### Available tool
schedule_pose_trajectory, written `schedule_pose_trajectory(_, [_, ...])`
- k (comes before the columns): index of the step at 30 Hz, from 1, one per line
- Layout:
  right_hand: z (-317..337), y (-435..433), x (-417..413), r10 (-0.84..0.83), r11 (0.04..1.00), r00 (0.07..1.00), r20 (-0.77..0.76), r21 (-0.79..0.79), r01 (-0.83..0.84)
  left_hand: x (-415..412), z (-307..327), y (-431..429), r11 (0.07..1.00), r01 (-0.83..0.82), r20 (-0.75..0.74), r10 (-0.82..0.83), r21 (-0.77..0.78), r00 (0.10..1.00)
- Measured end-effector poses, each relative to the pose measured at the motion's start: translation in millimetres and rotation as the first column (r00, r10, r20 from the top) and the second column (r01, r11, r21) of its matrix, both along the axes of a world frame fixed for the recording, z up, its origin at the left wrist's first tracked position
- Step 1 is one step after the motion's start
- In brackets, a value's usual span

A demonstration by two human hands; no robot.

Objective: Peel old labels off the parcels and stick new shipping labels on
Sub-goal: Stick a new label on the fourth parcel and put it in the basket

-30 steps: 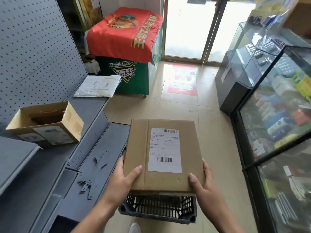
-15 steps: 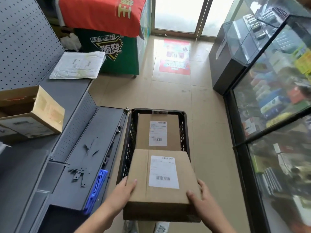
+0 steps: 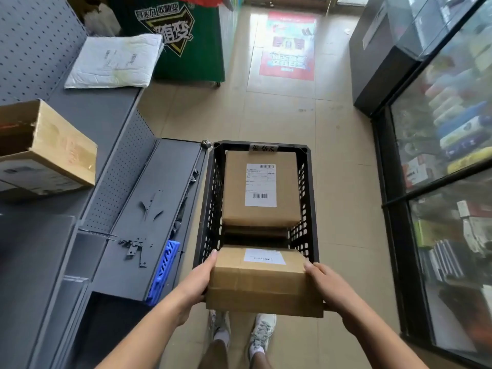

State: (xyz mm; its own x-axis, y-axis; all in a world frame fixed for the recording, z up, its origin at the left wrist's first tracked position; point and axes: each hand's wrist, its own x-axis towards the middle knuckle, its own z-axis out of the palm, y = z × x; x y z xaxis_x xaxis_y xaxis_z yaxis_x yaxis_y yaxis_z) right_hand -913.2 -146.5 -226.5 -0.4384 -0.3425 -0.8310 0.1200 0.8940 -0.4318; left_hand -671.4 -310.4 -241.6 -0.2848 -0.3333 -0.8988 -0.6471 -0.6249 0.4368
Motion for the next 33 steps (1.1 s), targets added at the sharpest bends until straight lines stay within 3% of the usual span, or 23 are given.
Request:
schedule_pose_trajectory(17, [-82.2, -65.2, -27.4, -0.069, 0.998, 0.998, 0.011, 0.010, 0.069, -45.2, -85.7, -43.5, 0.999, -0.039, 0.000, 0.039, 0.001, 0.999])
schedule_pose_trajectory(26, [-124.2, -84.1, -39.7, -0.242, 0.968, 0.969, 0.047, -0.050, 0.244, -65.2, -113.9, -57.9, 0.997, -0.055, -0.030, 0.053, -0.053, 0.998])
schedule_pose_trajectory(33, [-150.4, -82.3, -42.4, -0.262, 0.964, 0.963, 0.057, -0.022, 0.263, -67.2, -125.5, -59.4, 0.992, -0.059, -0.014, 0.058, -0.108, 0.998])
